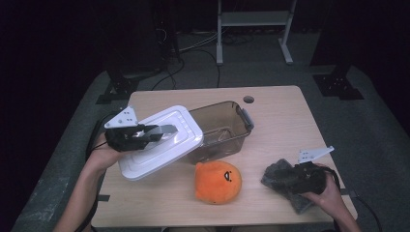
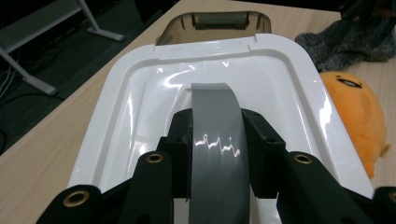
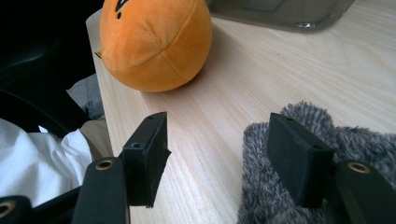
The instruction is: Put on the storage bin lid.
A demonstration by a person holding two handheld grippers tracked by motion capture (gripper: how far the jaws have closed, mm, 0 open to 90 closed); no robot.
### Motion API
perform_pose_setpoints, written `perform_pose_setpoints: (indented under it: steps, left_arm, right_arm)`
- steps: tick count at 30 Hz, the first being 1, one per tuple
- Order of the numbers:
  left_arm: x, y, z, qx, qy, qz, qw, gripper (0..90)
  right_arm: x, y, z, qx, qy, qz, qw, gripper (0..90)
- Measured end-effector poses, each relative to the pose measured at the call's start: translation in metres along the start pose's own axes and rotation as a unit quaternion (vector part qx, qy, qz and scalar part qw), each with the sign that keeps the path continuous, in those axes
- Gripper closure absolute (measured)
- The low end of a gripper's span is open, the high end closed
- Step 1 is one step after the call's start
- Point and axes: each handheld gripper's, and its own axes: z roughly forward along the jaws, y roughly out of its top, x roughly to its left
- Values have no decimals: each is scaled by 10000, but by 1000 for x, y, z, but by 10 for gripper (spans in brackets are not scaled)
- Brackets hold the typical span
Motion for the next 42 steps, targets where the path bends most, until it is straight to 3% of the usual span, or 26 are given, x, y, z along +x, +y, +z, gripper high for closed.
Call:
perform_pose_setpoints:
  steps: [4,23,34,42]
  left_arm:
    - [-3,-12,-10,71,66,-34,9999,662]
    - [-15,-63,-45,-23,155,-255,9996,662]
    - [-22,-94,-46,-102,85,-406,9991,661]
    - [-22,-111,-40,38,48,-461,9989,661]
  right_arm:
    - [-1,-1,-1,-7,-5,15,10000,378]
    - [-1,-1,0,33,-9,26,10000,376]
    - [0,0,0,47,-18,18,10000,376]
    - [1,1,0,42,-27,0,10000,376]
